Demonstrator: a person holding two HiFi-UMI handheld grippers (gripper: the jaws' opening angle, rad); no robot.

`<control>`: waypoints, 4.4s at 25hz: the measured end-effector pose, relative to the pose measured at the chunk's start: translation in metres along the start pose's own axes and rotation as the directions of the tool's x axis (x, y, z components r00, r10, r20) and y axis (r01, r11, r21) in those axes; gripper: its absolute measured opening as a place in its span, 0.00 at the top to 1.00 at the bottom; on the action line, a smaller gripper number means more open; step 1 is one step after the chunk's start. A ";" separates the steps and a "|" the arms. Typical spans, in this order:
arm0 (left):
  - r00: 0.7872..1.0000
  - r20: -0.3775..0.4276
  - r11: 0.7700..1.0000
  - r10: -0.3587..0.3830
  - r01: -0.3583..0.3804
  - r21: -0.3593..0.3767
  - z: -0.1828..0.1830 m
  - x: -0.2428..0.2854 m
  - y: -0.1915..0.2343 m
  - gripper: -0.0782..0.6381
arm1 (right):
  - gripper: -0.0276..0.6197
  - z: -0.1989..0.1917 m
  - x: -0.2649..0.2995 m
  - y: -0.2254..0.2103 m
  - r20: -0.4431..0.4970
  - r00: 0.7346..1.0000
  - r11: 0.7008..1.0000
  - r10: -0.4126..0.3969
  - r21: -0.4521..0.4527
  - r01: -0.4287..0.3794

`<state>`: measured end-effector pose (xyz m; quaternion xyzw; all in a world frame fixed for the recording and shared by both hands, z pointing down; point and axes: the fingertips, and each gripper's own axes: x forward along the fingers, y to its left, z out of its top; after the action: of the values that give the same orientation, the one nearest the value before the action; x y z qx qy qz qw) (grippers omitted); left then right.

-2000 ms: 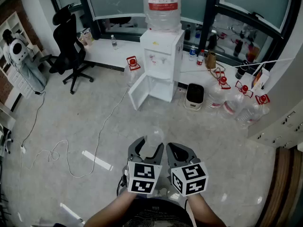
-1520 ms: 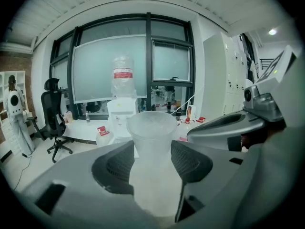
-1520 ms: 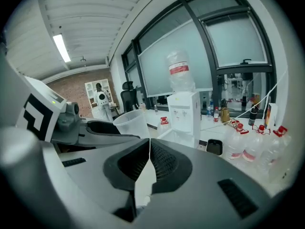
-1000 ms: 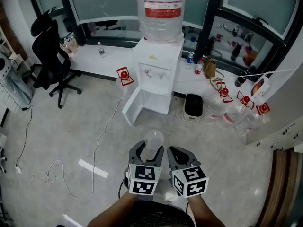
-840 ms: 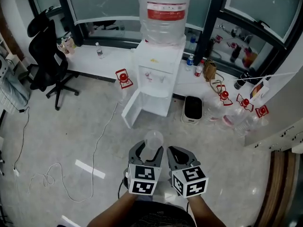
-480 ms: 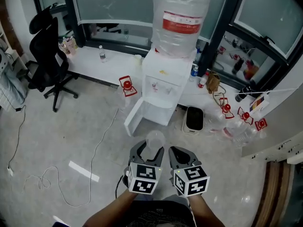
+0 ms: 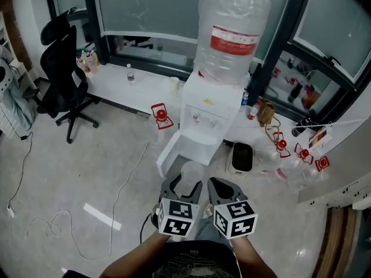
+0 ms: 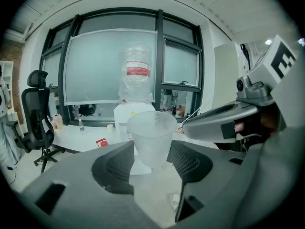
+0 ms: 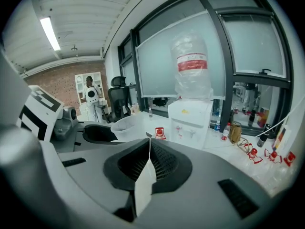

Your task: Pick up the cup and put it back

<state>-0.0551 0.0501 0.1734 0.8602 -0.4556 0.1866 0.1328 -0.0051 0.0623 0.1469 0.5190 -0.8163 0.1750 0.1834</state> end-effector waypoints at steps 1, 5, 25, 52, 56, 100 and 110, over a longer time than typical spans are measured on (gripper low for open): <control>1.000 0.003 1.000 0.001 -0.001 0.000 0.003 0.003 0.002 0.55 | 0.92 0.003 0.003 -0.002 0.004 1.000 1.000 0.001 -0.004 -0.001; 1.000 0.007 1.000 0.008 -0.008 0.006 0.008 0.016 0.004 0.55 | 0.92 0.007 0.013 -0.012 0.008 1.000 1.000 0.010 -0.006 -0.010; 0.993 -0.043 0.992 0.106 -0.108 -0.061 0.037 0.158 0.027 0.55 | 0.92 0.035 0.113 -0.135 -0.058 0.992 0.993 0.115 -0.027 -0.117; 0.987 -0.072 0.981 0.145 -0.153 -0.117 -0.134 0.348 0.092 0.55 | 0.92 -0.096 0.311 -0.206 -0.153 0.964 0.957 0.220 -0.160 -0.243; 0.987 -0.064 0.983 0.145 -0.151 -0.106 -0.171 0.379 0.101 0.55 | 0.92 -0.132 0.342 -0.217 -0.145 0.964 0.952 0.224 -0.177 -0.248; 0.997 0.039 0.997 0.067 -0.068 0.031 -0.449 0.669 0.134 0.55 | 0.92 -0.364 0.503 -0.270 -0.044 0.989 0.956 0.141 -0.254 -0.147; 0.996 0.031 0.996 0.082 -0.083 0.038 -0.457 0.729 0.149 0.55 | 0.92 -0.364 0.515 -0.289 -0.061 0.989 0.953 0.134 -0.265 -0.146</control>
<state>0.1048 -0.3852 0.9136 0.8457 -0.4890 0.1882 0.1015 0.0987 -0.2834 0.7390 0.4264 -0.8632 0.0862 0.2562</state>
